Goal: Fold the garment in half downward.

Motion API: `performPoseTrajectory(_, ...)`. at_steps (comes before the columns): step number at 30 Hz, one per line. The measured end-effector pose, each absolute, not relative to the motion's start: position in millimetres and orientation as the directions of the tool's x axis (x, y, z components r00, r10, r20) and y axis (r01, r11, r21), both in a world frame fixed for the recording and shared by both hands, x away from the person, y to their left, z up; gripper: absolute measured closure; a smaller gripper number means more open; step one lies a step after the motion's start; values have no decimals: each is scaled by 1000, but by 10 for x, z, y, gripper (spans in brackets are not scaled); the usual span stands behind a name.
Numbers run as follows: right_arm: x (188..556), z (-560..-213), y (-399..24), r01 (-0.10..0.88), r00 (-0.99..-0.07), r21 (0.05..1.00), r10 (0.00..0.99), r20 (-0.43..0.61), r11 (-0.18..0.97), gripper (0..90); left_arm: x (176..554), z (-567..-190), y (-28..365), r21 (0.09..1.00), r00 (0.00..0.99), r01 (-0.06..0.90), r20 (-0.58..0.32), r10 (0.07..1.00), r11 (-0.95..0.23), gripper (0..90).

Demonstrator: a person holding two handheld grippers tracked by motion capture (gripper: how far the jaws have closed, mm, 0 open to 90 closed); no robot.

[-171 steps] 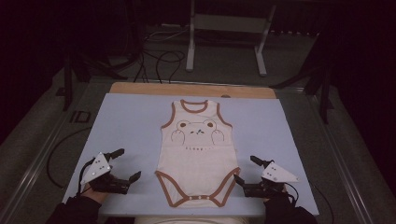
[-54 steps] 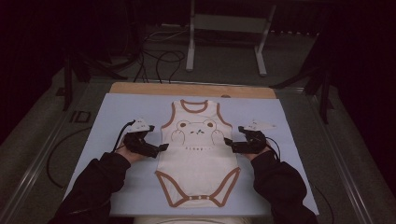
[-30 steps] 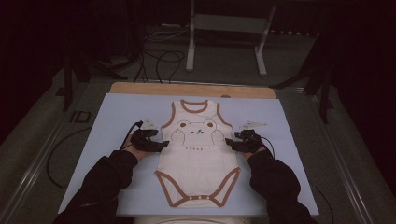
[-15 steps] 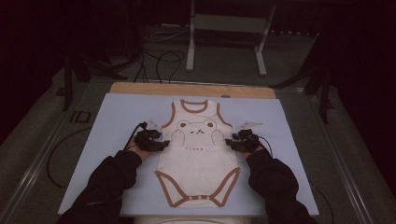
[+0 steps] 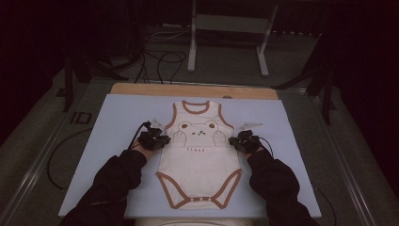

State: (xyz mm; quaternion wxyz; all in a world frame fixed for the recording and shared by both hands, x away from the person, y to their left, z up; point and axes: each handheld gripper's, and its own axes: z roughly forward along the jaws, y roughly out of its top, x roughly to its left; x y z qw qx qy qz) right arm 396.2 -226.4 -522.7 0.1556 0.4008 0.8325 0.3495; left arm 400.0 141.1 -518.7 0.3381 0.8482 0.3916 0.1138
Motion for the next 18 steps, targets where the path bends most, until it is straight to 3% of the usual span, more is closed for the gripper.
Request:
performPoseTrajectory(5, 3949, -5216, -2241, 557, -632, 703, 775, 14, 442, 890, 3989, -5175, 1389, 657, 665, 589, -63, 744, -471, 888)
performPoseTrajectory(18, 3893, -5079, -2268, 536, -648, 724, 761, 22, 435, 894, 3936, -5067, 1498, 687, 683, 575, -104, 723, -444, 891)
